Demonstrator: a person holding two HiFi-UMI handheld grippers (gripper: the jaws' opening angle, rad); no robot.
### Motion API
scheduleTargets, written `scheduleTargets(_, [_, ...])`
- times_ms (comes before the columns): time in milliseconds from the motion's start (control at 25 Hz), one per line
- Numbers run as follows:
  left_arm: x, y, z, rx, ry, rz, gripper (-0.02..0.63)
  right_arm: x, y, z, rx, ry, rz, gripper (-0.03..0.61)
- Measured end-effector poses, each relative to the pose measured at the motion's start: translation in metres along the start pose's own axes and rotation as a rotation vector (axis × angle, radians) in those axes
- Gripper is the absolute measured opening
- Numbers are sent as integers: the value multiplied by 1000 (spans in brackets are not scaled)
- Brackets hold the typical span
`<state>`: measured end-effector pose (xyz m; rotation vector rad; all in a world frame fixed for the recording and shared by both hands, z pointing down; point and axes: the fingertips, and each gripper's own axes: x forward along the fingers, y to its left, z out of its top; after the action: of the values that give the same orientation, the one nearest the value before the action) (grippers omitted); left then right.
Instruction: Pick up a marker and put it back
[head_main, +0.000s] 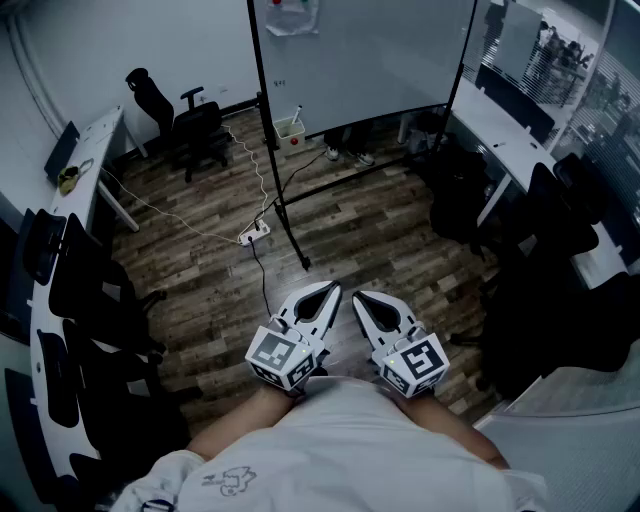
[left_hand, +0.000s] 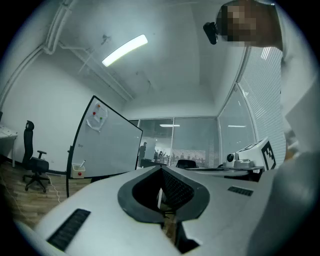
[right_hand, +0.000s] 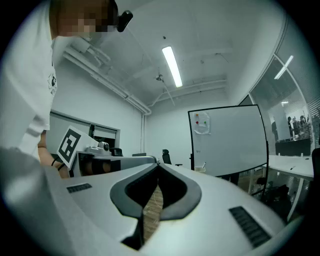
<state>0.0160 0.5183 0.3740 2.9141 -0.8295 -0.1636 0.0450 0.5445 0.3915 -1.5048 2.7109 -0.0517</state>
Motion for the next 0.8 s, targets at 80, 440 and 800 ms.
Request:
scheduleTargets(80, [2, -3, 2, 5, -2, -4, 5, -2, -2, 0, 4, -1, -3, 11])
scheduleTargets(440, [13, 1, -4, -2, 5, -9, 5, 2, -12, -4, 20, 2, 6, 11])
scheduleTargets(800, [24, 41, -7, -22, 13, 9, 5, 42, -26, -10, 65, 14, 28, 11])
